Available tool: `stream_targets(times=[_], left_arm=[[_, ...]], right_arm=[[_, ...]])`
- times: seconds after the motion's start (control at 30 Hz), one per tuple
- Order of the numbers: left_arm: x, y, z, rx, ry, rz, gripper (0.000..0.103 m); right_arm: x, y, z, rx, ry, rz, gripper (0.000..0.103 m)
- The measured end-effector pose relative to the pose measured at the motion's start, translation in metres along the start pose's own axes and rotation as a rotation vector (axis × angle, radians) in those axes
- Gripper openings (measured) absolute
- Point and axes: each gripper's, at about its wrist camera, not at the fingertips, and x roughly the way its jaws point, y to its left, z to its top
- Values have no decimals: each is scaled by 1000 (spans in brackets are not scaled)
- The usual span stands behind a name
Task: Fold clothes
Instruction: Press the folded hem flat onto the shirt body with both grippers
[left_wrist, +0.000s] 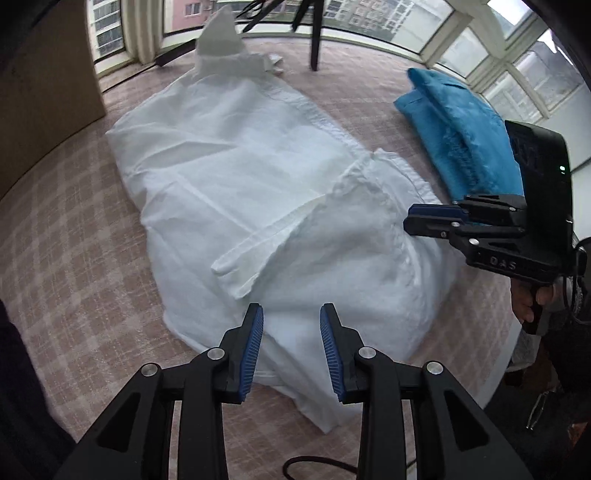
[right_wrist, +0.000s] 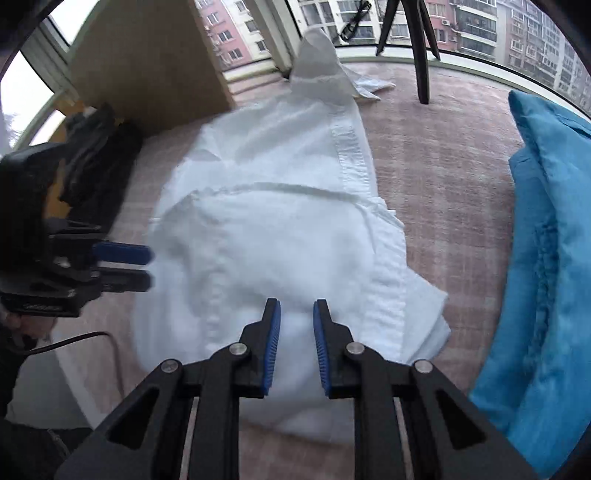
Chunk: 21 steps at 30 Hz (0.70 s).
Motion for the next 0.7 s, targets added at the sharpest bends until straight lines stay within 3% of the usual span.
stream_targets(times=[0.07, 0.13, 0.27, 0.37, 0.5, 0.53, 0.63, 0.7], left_arm=[[-5, 14, -3, -58, -2, -5, 30], [-16, 21, -7, -87, -29, -23, 30], [-33, 4, -4, -57, -98, -30, 30], [-31, -16, 7, -6, -127, -75, 31], [0, -5, 14, -32, -73, -33, 31], [10, 4, 13, -53, -47, 2, 27], [18, 20, 5, -94, -36, -21, 16], [7, 21, 2, -125, -42, -20, 16]], right_arm=[[7, -5, 11, 31, 27, -15, 19], [-9, 0, 16, 18, -6, -4, 19], [-35, 19, 19, -35, -69, 71, 19], [-14, 38, 21, -98, -30, 63, 19], [24, 48, 23, -139, 27, 42, 19], [31, 48, 23, -142, 36, 36, 19], [38, 50, 25, -177, 38, 25, 19], [27, 47, 29, -160, 25, 32, 18]])
